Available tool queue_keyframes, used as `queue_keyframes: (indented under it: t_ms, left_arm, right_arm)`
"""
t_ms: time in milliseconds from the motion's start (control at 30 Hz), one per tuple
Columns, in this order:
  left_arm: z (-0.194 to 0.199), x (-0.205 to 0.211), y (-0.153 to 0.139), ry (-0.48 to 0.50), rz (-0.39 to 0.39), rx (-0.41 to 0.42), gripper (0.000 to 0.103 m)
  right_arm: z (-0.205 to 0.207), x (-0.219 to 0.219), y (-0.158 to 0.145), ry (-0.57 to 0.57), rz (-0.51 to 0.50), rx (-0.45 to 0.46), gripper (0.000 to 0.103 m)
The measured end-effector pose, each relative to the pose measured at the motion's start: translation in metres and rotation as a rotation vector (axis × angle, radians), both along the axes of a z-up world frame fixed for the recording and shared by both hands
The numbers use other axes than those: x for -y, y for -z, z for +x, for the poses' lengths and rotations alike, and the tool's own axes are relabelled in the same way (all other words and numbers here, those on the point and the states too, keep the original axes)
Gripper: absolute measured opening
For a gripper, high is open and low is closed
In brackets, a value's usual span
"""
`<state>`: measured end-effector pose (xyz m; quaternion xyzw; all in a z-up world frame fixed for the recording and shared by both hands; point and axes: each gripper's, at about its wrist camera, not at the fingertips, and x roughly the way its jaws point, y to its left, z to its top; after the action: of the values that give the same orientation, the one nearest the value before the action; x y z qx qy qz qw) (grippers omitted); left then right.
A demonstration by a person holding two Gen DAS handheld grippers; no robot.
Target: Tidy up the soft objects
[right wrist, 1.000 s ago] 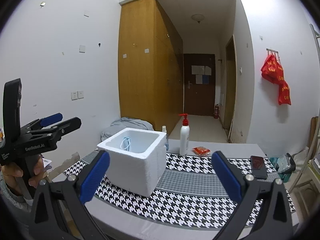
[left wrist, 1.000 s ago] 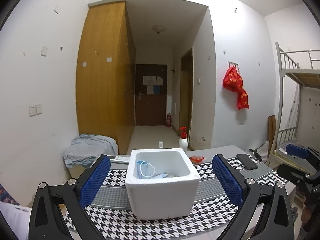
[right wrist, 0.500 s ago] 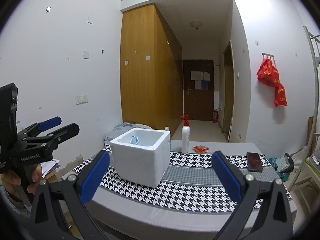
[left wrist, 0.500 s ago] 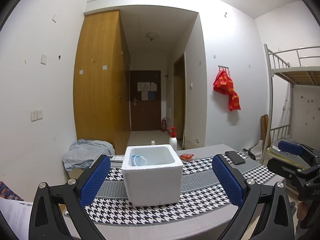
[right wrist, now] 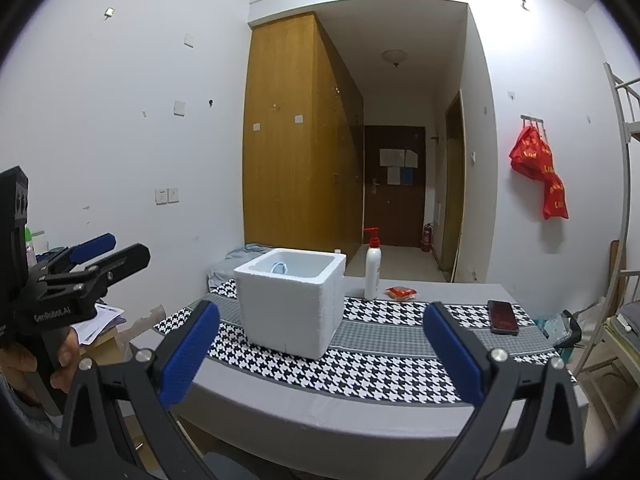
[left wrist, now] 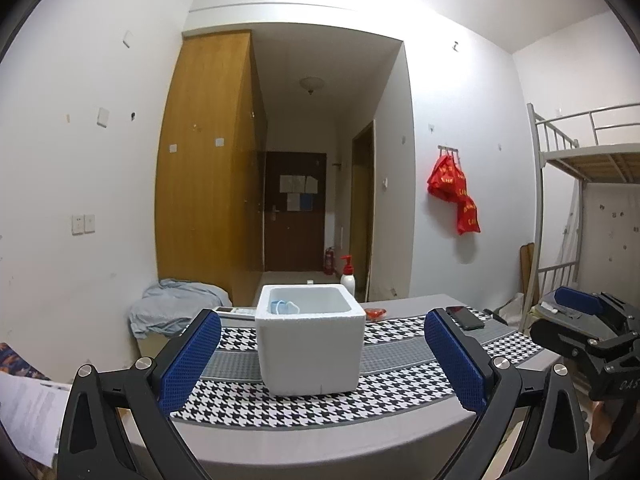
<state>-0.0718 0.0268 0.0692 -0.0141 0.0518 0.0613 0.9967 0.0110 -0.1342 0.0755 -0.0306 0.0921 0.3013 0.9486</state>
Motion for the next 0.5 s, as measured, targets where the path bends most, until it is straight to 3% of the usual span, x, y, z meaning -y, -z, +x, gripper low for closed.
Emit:
queue_keyframes:
  t_ms: [500]
  left_arm:
    - [-0.022, 0.001, 0.032, -0.015, -0.005, -0.004, 0.102]
  right_arm:
    - [-0.021, 0.000, 0.023, 0.018, 0.006, 0.004, 0.103]
